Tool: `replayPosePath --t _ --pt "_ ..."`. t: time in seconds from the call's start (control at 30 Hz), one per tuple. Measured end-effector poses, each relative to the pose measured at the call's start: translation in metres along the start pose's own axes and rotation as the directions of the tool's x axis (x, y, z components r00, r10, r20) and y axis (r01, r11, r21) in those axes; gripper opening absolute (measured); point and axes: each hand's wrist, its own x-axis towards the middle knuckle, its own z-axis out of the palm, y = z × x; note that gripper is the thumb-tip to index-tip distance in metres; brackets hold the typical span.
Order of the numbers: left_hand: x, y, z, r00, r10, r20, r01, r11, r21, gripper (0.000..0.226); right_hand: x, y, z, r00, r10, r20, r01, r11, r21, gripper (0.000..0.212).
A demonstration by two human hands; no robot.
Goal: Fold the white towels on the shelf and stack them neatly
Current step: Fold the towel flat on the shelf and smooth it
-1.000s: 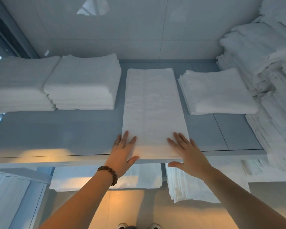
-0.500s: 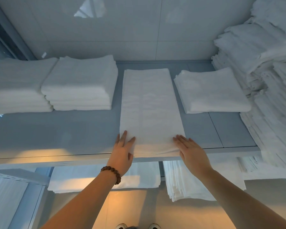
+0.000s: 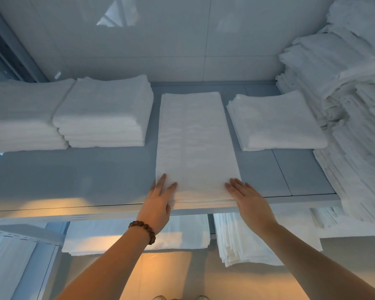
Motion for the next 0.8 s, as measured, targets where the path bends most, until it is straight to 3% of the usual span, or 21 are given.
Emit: replayPosePath --t 0.1,0.2,0.4,0.5,0.57,0.67,0.73,0.8 --pt "0.003 0.001 -0.001 1.000 -0.007 0.001 0.007 0.997 0.079 0.057 -0.003 0.005 -0.004 1.000 -0.010 -0.027 0.009 1.000 -0.007 0.072" --pt "0.004 0.003 -0.002 0.999 0.029 -0.025 -0.021 0.965 0.263 0.061 -0.008 0.006 -0.007 1.000 -0.021 0.017 0.022 0.997 -0.071 0.072" --pt "0.000 0.008 -0.005 0.989 0.148 -0.015 -0.115 0.823 0.556 0.064 -0.002 -0.006 -0.009 0.998 -0.043 0.048 0.050 0.988 -0.148 0.088" --pt "0.000 0.006 -0.011 0.981 0.189 0.042 -0.176 0.781 0.600 0.057 0.001 -0.007 -0.006 0.993 -0.089 0.075 0.096 0.991 -0.097 0.086" --pt "0.002 0.004 -0.013 0.975 0.196 0.104 -0.218 0.760 0.612 0.058 0.004 -0.006 -0.001 0.991 -0.098 0.088 0.100 0.995 -0.022 0.073" --pt "0.007 0.006 -0.013 0.969 0.194 0.153 -0.247 0.745 0.619 0.070 0.008 0.001 0.000 0.997 -0.017 0.076 0.011 0.997 0.079 0.060" --pt "0.008 0.008 -0.012 0.964 0.204 0.171 -0.266 0.736 0.622 0.076 0.006 0.009 -0.003 0.996 -0.039 0.074 0.034 0.997 0.075 0.066" --pt "0.008 0.008 -0.011 0.962 0.205 0.181 -0.273 0.740 0.615 0.079 0.003 0.017 -0.007 0.985 -0.147 0.091 0.148 0.989 -0.014 0.081"
